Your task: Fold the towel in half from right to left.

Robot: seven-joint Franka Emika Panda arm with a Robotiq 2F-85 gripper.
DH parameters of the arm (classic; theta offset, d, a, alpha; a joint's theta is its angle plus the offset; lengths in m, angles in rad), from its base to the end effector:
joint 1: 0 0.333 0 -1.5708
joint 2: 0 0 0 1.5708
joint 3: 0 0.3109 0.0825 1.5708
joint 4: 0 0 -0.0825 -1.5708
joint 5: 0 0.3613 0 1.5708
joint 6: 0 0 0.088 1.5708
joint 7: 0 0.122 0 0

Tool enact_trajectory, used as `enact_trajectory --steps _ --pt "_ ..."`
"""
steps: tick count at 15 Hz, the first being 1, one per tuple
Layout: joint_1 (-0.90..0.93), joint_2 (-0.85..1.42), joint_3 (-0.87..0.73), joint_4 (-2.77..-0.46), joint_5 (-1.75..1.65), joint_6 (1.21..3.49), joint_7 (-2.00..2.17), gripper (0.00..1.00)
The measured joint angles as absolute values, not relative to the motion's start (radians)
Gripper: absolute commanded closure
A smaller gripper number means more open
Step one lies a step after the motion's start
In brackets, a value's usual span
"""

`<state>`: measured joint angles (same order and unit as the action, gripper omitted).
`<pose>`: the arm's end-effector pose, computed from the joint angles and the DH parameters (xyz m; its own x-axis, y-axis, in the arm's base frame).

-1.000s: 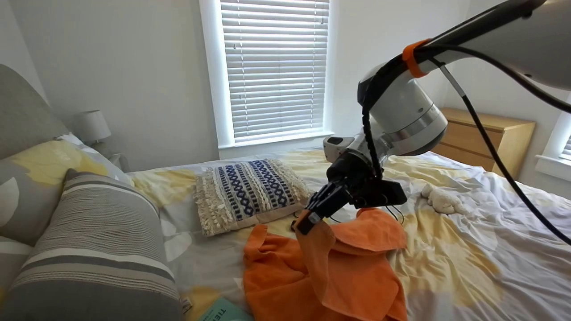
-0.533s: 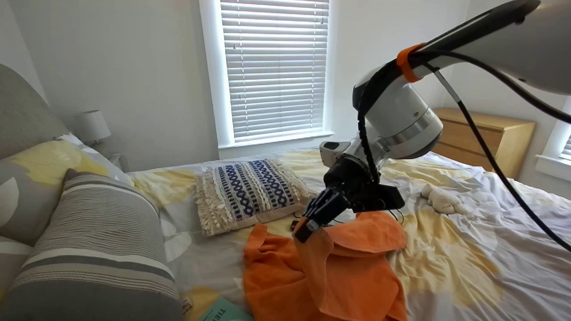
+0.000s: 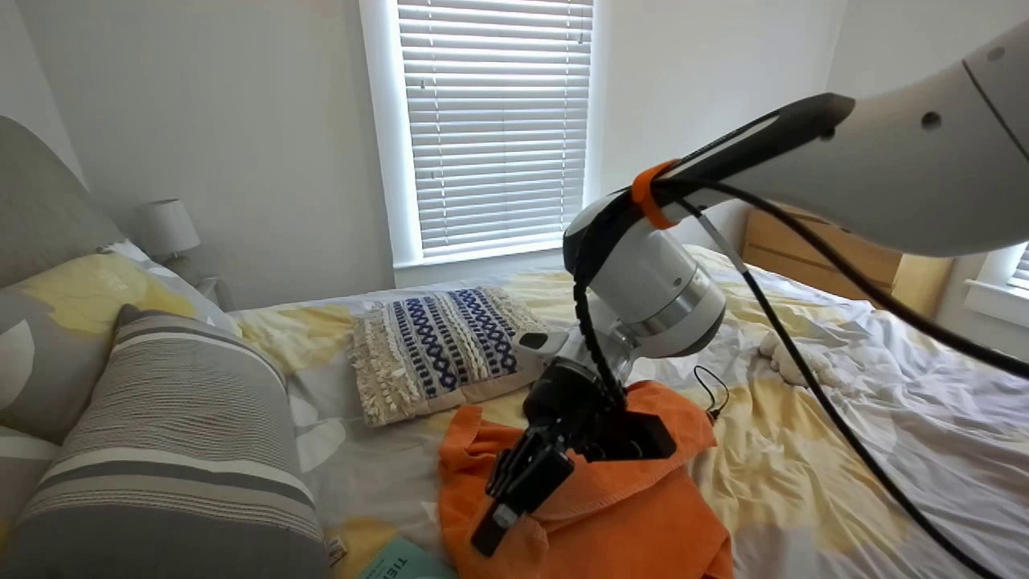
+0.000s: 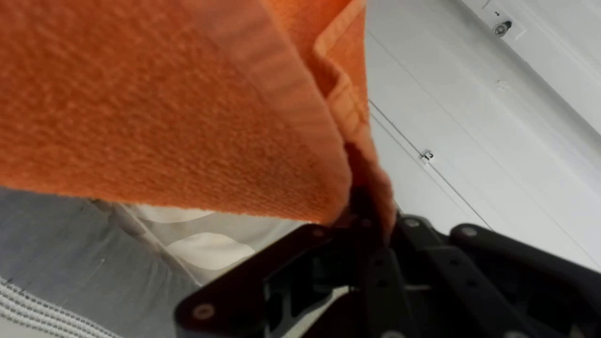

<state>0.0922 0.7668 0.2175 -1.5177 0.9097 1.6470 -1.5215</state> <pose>0.5847 0.2600 0.2310 0.4028 0.6372 0.6570 0.7403 0.1953 -0.6433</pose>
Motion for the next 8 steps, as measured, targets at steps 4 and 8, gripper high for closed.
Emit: enact_trajectory --steps 4,8 --pt "0.117 0.838 0.217 -1.479 0.897 1.647 -1.519 0.66" --pt "0.118 0.871 0.217 -1.462 0.872 1.647 -1.496 0.36"
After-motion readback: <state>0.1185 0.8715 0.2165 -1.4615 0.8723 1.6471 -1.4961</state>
